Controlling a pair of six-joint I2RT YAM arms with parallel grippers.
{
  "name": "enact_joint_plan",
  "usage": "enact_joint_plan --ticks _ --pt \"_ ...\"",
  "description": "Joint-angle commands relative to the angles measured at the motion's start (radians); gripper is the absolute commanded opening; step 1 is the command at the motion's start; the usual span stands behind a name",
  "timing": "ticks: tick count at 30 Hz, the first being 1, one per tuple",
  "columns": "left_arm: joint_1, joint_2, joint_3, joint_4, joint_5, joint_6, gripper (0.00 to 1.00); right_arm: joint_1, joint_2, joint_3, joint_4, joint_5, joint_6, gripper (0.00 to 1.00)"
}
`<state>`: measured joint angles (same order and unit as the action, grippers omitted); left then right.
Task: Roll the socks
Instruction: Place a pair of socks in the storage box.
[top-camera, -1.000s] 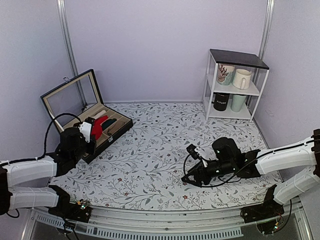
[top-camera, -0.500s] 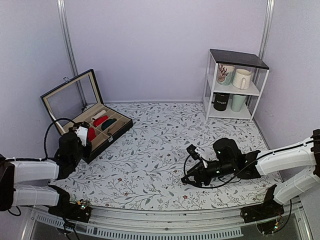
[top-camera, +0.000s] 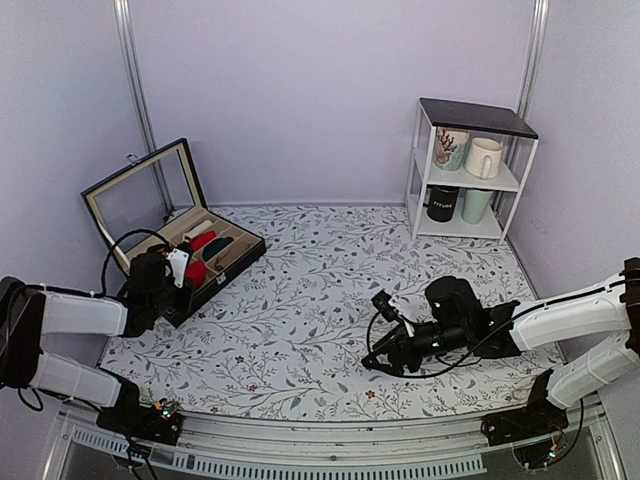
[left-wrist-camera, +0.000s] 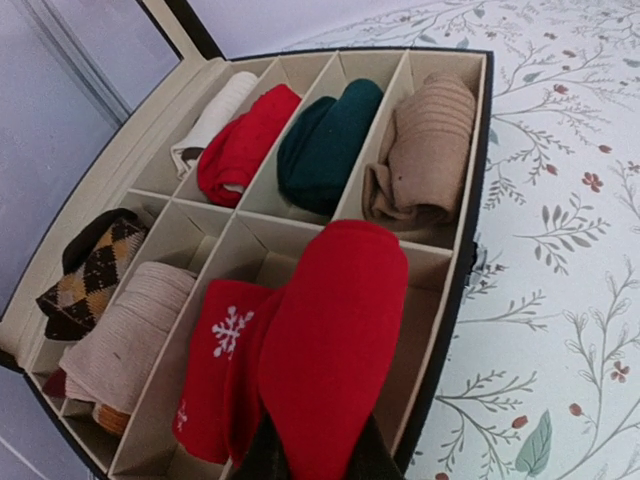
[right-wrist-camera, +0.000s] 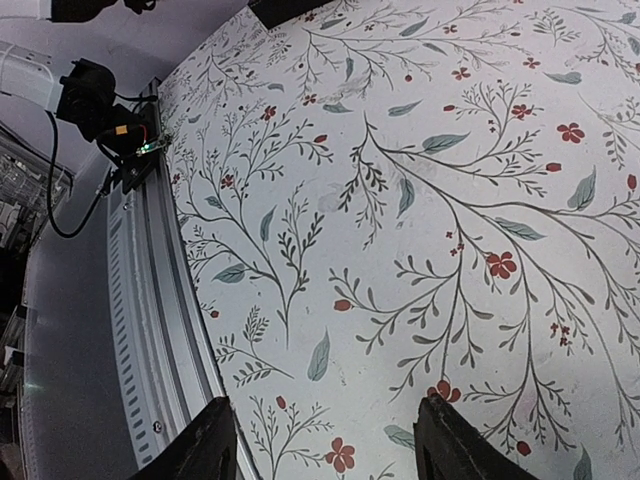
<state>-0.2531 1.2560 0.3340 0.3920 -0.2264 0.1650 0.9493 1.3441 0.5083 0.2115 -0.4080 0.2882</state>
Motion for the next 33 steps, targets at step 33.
enact_joint_plan --ticks 33 --pt "0.010 0.071 0.055 0.039 -0.192 0.006 0.00 -0.003 0.079 0.072 -0.032 -0.048 -0.022 0.62"
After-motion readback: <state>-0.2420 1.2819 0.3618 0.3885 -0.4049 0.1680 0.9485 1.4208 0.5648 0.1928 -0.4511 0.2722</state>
